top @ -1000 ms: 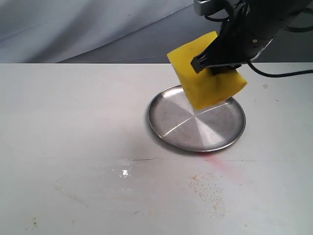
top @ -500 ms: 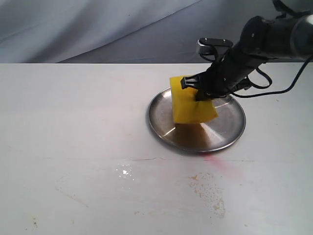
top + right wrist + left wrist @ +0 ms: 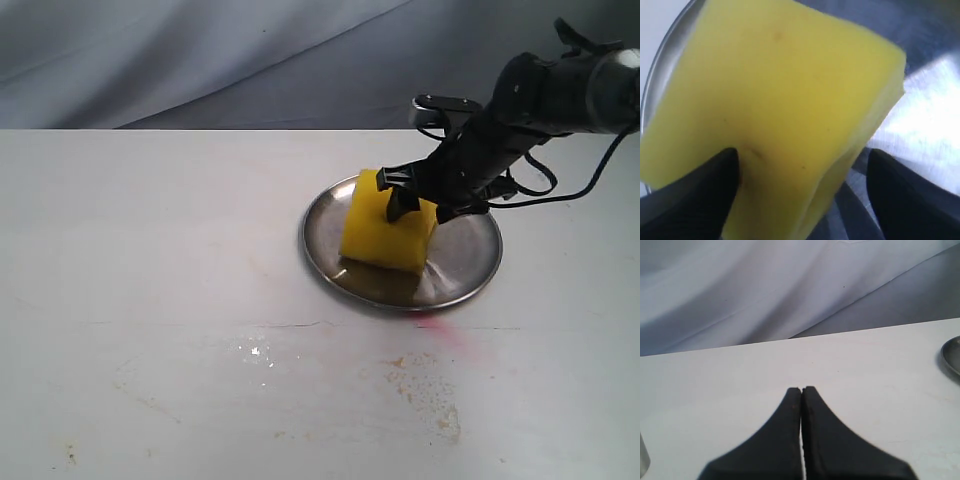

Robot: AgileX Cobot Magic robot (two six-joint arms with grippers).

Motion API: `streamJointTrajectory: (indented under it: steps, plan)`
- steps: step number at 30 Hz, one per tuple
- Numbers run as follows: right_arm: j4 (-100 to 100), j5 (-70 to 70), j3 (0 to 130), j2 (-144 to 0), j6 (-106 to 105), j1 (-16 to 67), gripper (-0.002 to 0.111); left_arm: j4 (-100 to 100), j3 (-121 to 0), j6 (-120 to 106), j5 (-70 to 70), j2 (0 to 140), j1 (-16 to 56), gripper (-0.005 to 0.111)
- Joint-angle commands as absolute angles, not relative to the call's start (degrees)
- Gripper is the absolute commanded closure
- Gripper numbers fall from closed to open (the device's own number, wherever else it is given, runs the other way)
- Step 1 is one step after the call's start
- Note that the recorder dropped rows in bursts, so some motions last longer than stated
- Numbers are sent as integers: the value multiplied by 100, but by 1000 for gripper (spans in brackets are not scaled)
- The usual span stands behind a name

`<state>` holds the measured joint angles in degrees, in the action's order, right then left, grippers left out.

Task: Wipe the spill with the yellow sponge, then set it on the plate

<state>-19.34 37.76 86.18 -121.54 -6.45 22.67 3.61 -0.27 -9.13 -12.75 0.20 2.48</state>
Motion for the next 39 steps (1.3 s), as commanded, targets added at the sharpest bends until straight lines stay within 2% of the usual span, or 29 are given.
streamJointTrajectory:
  steps: [1,6,8,13,18,20,30,35,39]
  plan:
    - [-1989,3971,8648,-11954,-746,2221,35,394,0,-915,-1218,0,279,107]
    - [-1961,4509,8648,-11399,-823,2209,35,394,0,-915,-1218,0,279,107]
    - [-1961,4798,8648,-11033,-856,2209,40,394,0,-915,-1218,0,279,107]
    - [-1961,4717,8014,-9819,-868,2219,68,394,0,-915,-1218,0,279,107]
    - [-2189,3848,6544,-7943,-626,2219,99,394,0,-915,-1218,0,279,107]
    - [-2075,3508,5826,-7044,-267,2219,108,394,0,-915,-1218,0,279,107]
    - [354,1672,2399,-3473,2084,2084,108,394,0,-915,-1218,0,279,107]
    - [515,1117,1075,-1830,1711,1008,108,394,0,-915,-1218,0,279,107]
    - [446,814,592,-917,1626,614,108,394,0,-915,-1218,0,279,107]
